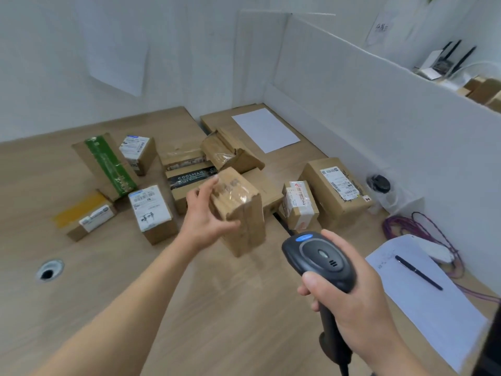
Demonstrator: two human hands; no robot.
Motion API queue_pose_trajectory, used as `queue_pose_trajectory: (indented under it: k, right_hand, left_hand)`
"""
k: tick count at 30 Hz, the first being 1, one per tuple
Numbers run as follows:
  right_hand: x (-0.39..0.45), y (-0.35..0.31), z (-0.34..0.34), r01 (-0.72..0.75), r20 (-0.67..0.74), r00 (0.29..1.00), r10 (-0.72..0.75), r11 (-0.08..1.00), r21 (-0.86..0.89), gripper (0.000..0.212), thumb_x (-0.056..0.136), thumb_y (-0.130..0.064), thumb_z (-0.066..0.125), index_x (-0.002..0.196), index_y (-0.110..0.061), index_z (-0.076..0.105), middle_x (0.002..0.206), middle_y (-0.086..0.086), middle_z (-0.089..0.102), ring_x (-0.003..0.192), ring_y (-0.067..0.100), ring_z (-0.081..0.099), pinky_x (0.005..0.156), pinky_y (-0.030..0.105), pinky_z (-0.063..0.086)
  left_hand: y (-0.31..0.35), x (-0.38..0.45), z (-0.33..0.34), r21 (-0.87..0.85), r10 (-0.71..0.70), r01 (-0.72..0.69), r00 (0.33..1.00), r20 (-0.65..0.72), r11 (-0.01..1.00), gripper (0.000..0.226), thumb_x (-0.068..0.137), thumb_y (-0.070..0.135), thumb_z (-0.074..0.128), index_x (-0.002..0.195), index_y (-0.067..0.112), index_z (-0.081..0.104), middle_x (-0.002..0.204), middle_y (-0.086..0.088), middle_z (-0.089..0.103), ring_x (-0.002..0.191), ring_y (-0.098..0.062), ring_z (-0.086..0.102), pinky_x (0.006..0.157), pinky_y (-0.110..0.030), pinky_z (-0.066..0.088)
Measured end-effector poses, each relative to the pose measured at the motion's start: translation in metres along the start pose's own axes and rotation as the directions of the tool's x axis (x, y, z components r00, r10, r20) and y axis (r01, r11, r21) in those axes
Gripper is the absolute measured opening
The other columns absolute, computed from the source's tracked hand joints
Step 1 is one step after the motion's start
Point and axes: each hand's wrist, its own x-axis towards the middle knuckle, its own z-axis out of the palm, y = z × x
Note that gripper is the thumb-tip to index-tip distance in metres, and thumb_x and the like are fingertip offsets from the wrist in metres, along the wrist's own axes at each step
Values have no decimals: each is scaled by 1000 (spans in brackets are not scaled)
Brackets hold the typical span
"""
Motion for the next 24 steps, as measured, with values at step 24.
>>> queue_pose_trajectory:
  k: [24]
  right_hand:
    - [-38,-14,35,134,416,899,-137,990,36,83,52,-48,80,130,-39,55,89,11,75,68,21,71,55,32,57]
  left_hand:
    - [-107,-208,-37,223,-538,559,829,-154,798,123,62,24,92,158,36,17,166,-2,-18,154,-29,14,116,-35,32]
